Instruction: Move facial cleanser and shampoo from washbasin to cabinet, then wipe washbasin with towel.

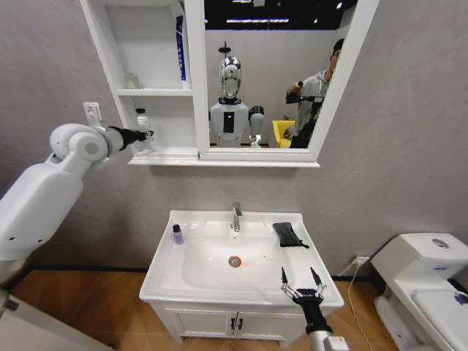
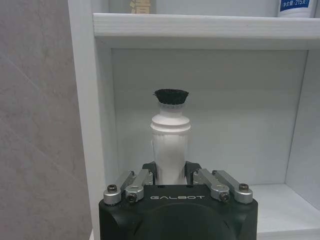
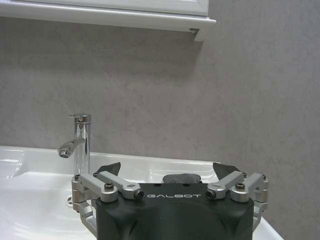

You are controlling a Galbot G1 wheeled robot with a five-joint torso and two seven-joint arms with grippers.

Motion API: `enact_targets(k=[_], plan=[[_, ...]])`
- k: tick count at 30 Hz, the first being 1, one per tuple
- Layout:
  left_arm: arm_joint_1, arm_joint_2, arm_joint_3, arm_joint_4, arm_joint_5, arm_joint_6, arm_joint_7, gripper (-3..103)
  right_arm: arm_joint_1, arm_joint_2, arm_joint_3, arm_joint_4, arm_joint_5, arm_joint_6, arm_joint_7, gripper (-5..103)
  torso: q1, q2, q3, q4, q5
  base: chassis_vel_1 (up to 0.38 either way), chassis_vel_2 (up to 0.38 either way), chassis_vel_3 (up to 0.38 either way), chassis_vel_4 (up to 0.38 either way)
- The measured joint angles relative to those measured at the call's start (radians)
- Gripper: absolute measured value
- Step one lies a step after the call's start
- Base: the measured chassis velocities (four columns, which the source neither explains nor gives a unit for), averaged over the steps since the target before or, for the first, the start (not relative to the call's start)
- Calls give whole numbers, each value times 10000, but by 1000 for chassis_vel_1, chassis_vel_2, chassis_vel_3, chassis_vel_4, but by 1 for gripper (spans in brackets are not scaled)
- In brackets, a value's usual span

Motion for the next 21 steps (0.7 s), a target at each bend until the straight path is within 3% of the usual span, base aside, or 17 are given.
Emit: enact_targets(k=[12, 18, 21], plan=[[52, -310, -15, 225, 106, -5, 73, 28, 114, -22, -1, -2, 6, -147, -2, 100, -1, 1, 0, 0, 0, 0, 0, 0, 0], [153, -393, -114, 286, 79, -9, 189, 55, 149, -22, -21, 34, 6, -291, -5, 100, 0, 2, 0, -1, 0, 0, 0, 0, 0], [174, -374, -137, 266, 92, -9, 210, 60, 142, -11, -41, 69, 5, -328, -5, 100, 0, 2, 0, -2, 0, 0, 0, 0, 0]])
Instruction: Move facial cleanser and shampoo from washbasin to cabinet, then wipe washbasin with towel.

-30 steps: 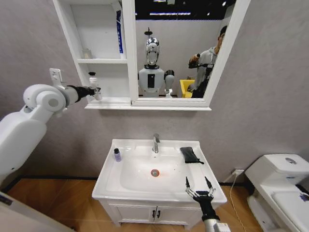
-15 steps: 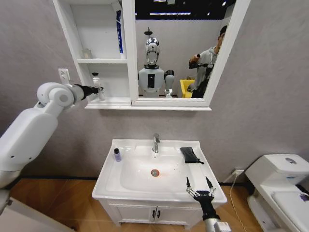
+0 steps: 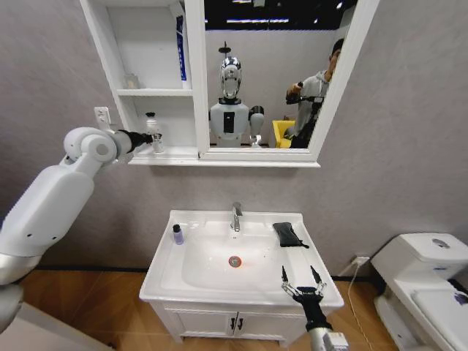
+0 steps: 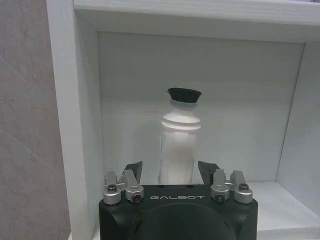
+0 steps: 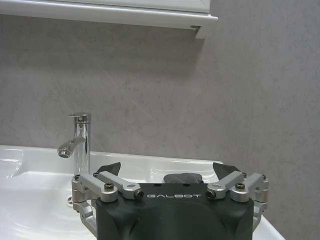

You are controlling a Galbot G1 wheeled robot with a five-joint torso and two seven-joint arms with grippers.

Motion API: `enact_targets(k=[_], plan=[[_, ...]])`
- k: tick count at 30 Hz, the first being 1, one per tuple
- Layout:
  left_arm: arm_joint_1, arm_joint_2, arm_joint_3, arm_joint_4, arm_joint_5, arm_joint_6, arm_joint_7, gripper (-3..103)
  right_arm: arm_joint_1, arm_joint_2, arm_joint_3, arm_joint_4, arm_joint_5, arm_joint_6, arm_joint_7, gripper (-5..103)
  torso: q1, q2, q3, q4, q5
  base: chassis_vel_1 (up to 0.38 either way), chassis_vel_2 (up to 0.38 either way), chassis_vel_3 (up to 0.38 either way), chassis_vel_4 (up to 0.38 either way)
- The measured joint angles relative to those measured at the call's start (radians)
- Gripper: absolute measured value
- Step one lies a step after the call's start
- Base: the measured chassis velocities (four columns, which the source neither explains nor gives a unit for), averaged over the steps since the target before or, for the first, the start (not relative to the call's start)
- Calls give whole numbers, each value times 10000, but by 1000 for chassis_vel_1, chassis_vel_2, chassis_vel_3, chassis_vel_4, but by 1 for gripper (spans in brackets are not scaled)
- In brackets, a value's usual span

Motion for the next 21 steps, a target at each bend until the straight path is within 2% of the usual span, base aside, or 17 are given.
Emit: enact_targets(k=[1, 3, 4, 5, 6, 9, 10, 12, 13, 15, 16, 18, 19, 20, 21], plan=[[31, 47, -25, -43, 0, 0, 10, 66, -14, 2, -9, 17, -2, -16, 0, 100, 0, 0, 0, -1, 0, 0, 0, 0, 0], [41, 59, -31, -56, 0, 0, 13, 66, -19, 2, -11, 22, -3, -20, 0, 100, 0, 0, 0, -1, 0, 0, 0, 0, 0], [102, 140, -73, -133, 0, 0, 31, 77, -36, 3, -19, 44, -6, -35, 0, 100, 0, 0, 0, -1, 0, 0, 0, 0, 0], [164, 217, -117, -202, -2, 0, 49, 83, -49, 3, -26, 65, -6, -52, -1, 100, 0, 0, 0, -1, 0, 0, 0, 0, 0], [164, 217, -117, -202, -2, 0, 49, 83, -49, 3, -26, 65, -6, -52, -1, 100, 0, 0, 0, -1, 0, 0, 0, 0, 0], [1151, 1040, -837, -1222, -224, -1, 178, 97, -41, -50, -94, 143, -8, -198, 0, 100, 1, 0, -1, 0, -3, 0, 0, 0, 0], [1151, 1040, -837, -1222, -224, -1, 178, 97, -41, -50, -94, 143, -8, -198, 0, 100, 1, 0, -1, 0, -3, 0, 0, 0, 0], [2515, 1888, -1784, -2711, -466, -153, 502, 100, 25, -105, -148, 180, -1, -308, 15, 100, 0, 1, -1, 3, -3, 0, 0, 0, 0], [2515, 1888, -1784, -2711, -466, -153, 502, 100, 25, -105, -148, 180, -1, -308, 15, 100, 0, 1, -1, 3, -3, 0, 0, 0, 0], [3840, 2425, -2863, -3770, -516, -402, 782, 100, 111, -110, -174, 236, 21, -430, 25, 100, -2, 1, -2, 2, 0, 0, 0, 0, 0], [3840, 2425, -2863, -3770, -516, -402, 782, 100, 111, -110, -174, 236, 21, -430, 25, 100, -2, 1, -2, 2, 0, 0, 0, 0, 0], [5651, 2730, -4318, -4754, -483, -694, 903, 100, 263, -114, -211, 325, 26, -549, 37, 100, -3, 1, -3, 1, 2, 0, 0, 0, 0], [6953, 2787, -5312, -5328, -412, -869, 1028, 100, 330, -114, -220, 392, 34, -608, 44, 100, -2, 1, -1, 2, -3, 0, 0, 0, 0], [6953, 2787, -5312, -5328, -412, -869, 1028, 100, 330, -114, -220, 392, 34, -608, 44, 100, -2, 1, -1, 2, -3, 0, 0, 0, 0], [7969, 2769, -6086, -5785, -307, -984, 1116, 100, 364, -101, -211, 453, 47, -635, 47, 100, -1, 0, -2, 6, -4, 0, 0, 0, 0]])
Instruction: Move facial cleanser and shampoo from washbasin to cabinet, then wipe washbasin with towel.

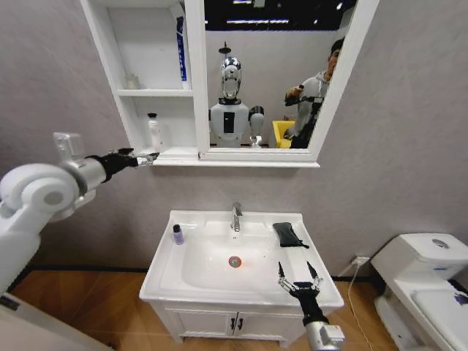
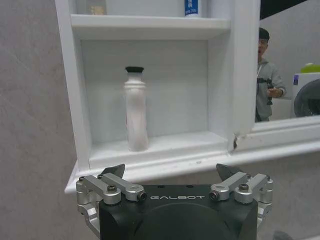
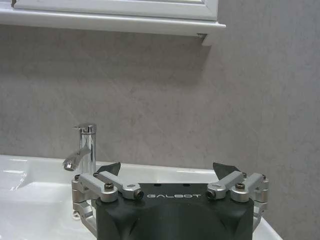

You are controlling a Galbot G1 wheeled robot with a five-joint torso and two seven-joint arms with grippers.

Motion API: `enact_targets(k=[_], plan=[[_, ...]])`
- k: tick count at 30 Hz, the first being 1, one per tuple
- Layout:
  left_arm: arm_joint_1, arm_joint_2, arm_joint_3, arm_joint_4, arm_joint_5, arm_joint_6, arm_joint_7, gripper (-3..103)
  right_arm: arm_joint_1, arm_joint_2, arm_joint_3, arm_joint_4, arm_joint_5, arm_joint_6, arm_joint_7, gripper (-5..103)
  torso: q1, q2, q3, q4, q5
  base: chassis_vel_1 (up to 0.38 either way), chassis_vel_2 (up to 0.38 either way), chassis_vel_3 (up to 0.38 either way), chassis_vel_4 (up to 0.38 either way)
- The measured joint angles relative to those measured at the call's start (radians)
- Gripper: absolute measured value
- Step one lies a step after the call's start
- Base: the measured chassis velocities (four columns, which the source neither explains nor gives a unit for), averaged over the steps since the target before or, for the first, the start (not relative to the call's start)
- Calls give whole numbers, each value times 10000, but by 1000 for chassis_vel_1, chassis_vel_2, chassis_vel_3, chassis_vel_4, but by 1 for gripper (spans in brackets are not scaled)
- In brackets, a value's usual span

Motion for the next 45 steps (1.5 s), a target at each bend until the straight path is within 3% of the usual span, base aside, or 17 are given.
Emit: enact_targets(k=[1, 5, 8, 11, 12, 14, 15, 18, 19, 21, 24, 29, 34, 45], plan=[[1089, -201, -594, -559, 229, -141, 35, 100, -27, 49, 78, 65, 28, -4, 2, 100, -1, 0, -2, 7, 8, 0, 0, 0, 0], [2084, -718, -639, -943, 844, -376, 70, 100, -295, 195, 318, 187, 65, 87, 26, 100, -3, 1, 0, -9, -4, 0, 0, 0, 0], [3481, -1725, -521, -1181, 2599, -1082, 129, 100, -392, 254, 453, 256, 137, 198, 54, 100, -1, 1, 1, -10, 7, -5, -9, -11, -18], [3763, -1976, -446, -1155, 3032, -1280, 179, 100, -397, 259, 472, 270, 165, 211, 57, 100, 0, 0, 0, -6, 5, 0, 0, 0, 0], [4517, -2738, -174, -804, 4410, -1930, 577, 100, -403, 286, 531, 280, 256, 258, 66, 100, 0, 0, 1, -2, 6, 0, 0, 0, 0], [5298, -3681, 127, -176, 6193, -2808, 1275, 100, -437, 287, 603, 281, 368, 327, 70, 100, 0, 0, 1, -6, 2, 0, 0, 0, 0], [5298, -3681, 127, -176, 6193, -2808, 1275, 100, -437, 287, 603, 281, 368, 327, 70, 100, 0, 0, 1, -6, 2, 0, 0, 0, 0], [6073, -4840, 637, 912, 8213, -3853, 2056, 100, -450, 231, 660, 171, 543, 425, 74, 100, 0, 0, 1, -2, 3, 0, 0, 0, 0], [6073, -4840, 637, 912, 8213, -3853, 2056, 100, -450, 231, 660, 171, 543, 425, 74, 100, 0, 0, 1, -2, 3, 0, 0, 0, 0], [6105, -5353, 928, 1698, 8998, -4300, 2251, 100, -413, 184, 641, 84, 640, 453, 74, 100, -1, 0, 1, -3, 5, 0, 0, 0, 0], [5789, -5728, 1247, 2428, 9348, -4471, 2283, 100, -409, 148, 628, 15, 733, 499, 72, 100, 0, -1, 2, -1, 5, 0, 0, 0, 0], [4876, -6036, 1873, 3614, 9339, -4545, 2288, 100, -438, 130, 659, -127, 825, 625, 71, 100, 0, -1, 2, -9, 5, 0, 0, 0, 0], [4063, -6385, 2221, 5034, 9193, -4590, 2297, 100, -391, 23, 666, -333, 871, 683, 72, 100, 3, -2, 3, -1, 4, 0, 0, 0, 0], [3249, -6671, 2418, 5870, 9131, -4624, 2450, 100, -258, -65, 654, -518, 854, 587, 36, 100, 3, -2, 3, -5, 4, 0, 0, 0, 0]])
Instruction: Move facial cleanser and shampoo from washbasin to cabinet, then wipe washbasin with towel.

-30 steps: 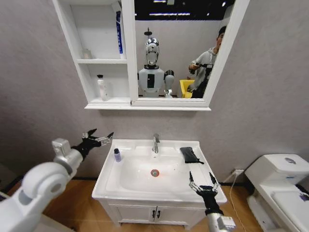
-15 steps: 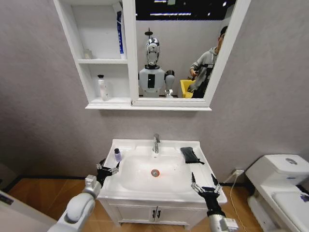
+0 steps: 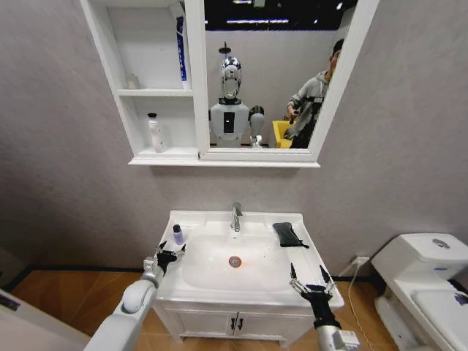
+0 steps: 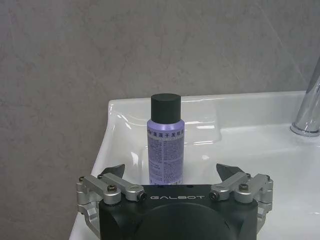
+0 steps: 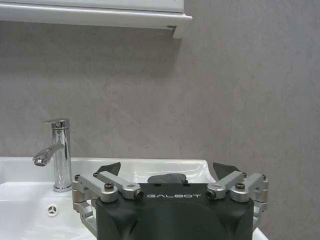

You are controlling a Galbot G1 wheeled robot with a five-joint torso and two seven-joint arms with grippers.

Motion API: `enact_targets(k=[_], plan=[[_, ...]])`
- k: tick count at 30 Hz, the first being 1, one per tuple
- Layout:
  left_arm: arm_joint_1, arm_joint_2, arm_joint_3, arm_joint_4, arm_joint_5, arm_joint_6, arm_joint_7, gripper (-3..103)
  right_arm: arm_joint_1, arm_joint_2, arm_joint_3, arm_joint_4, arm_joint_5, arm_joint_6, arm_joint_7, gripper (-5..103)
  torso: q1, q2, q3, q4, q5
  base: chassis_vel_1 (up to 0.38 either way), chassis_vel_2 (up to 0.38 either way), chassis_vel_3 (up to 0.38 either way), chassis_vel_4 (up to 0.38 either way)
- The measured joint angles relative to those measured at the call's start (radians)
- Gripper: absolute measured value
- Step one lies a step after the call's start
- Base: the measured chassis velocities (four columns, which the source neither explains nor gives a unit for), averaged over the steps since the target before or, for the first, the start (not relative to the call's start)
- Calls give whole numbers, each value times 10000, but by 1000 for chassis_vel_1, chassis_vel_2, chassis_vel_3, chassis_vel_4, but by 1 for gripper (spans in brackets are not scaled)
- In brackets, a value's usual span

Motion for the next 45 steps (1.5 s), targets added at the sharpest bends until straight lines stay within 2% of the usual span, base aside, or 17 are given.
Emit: enact_targets(k=[9, 10, 12, 14, 15, 17, 19, 21, 23, 33, 35, 36, 39, 40, 43, 44, 45], plan=[[-652, -239, 69, 606, -27, -2, 81, 99, 101, 18, -71, -141, -86, -99, -38, 100, 0, 0, 0, 0, -1, 0, 0, 0, 0], [-821, -278, 79, 754, -58, -34, 212, 85, 104, 6, -55, -200, -88, -108, -43, 100, 0, 0, -1, 0, -1, 0, 0, 0, 0], [-842, -282, 82, 777, -58, -34, 229, 85, 104, 5, -49, -226, -88, -109, -43, 100, -1, 1, -1, -1, -1, 0, 0, 0, 0], [-857, -287, 86, 823, -38, -34, 291, 68, 115, 10, -49, -264, -92, -109, -45, 100, -1, 0, -1, 0, -1, 0, 0, 0, 0], [-857, -287, 86, 823, -38, -34, 291, 68, 115, 10, -49, -264, -92, -109, -45, 100, -1, 0, -1, 0, -1, 0, 0, 0, 0], [-824, -275, 74, 823, -48, -61, 392, 57, 145, 24, -58, -267, -100, -113, -46, 100, -1, 1, -1, -1, -1, 0, 0, 0, 0], [-786, -255, 64, 795, -50, -60, 401, 57, 159, 27, -60, -267, -104, -119, -46, 100, -2, 0, -1, 0, -2, 0, 0, 0, 0], [-686, -184, 22, 657, -75, -36, 414, 46, 182, 38, -68, -268, -111, -138, -47, 100, -2, 0, -1, 1, -1, 0, 0, 0, 0], [-626, -141, -1, 561, -99, -3, 415, 43, 182, 45, -77, -266, -119, -149, -48, 100, -2, 1, -1, -1, -1, 0, 0, 0, 0], [-109, 462, -284, -832, -615, 310, 229, 42, 171, 87, -114, -149, -174, -174, -48, 100, -1, 0, -1, -1, -3, 0, 0, 0, 0], [150, 1080, -429, -2307, -1153, 725, -183, 42, 190, 87, -116, -106, -176, -205, -49, 100, -1, 1, -1, 1, -3, 0, 0, 0, 0], [150, 1080, -429, -2307, -1153, 725, -183, 42, 190, 87, -116, -106, -176, -205, -49, 100, -1, 1, -1, 1, -3, 0, 0, 0, 0], [302, 2273, -736, -4576, -2859, 2055, -1439, 42, 238, 158, -162, -43, -226, -270, -49, 100, -3, 1, -1, 1, -5, 0, 0, 0, 0], [302, 2273, -736, -4576, -2859, 2055, -1439, 42, 238, 158, -162, -43, -226, -270, -49, 100, -3, 1, -1, 1, -5, 0, 0, 0, 0], [-109, 3769, -1207, -6696, -5595, 3937, -3119, 42, 186, 226, -251, 21, -344, -276, -54, 100, -3, 1, -2, 1, -1, 0, 0, 0, 0], [-109, 3769, -1207, -6696, -5595, 3937, -3119, 42, 186, 226, -251, 21, -344, -276, -54, 100, -3, 1, -2, 1, -1, 0, 0, 0, 0], [-348, 4194, -1323, -7163, -6347, 4288, -3449, 42, 158, 245, -272, 35, -377, -277, -59, 100, -3, 1, -2, 0, 0, 0, 0, 0, 0]])
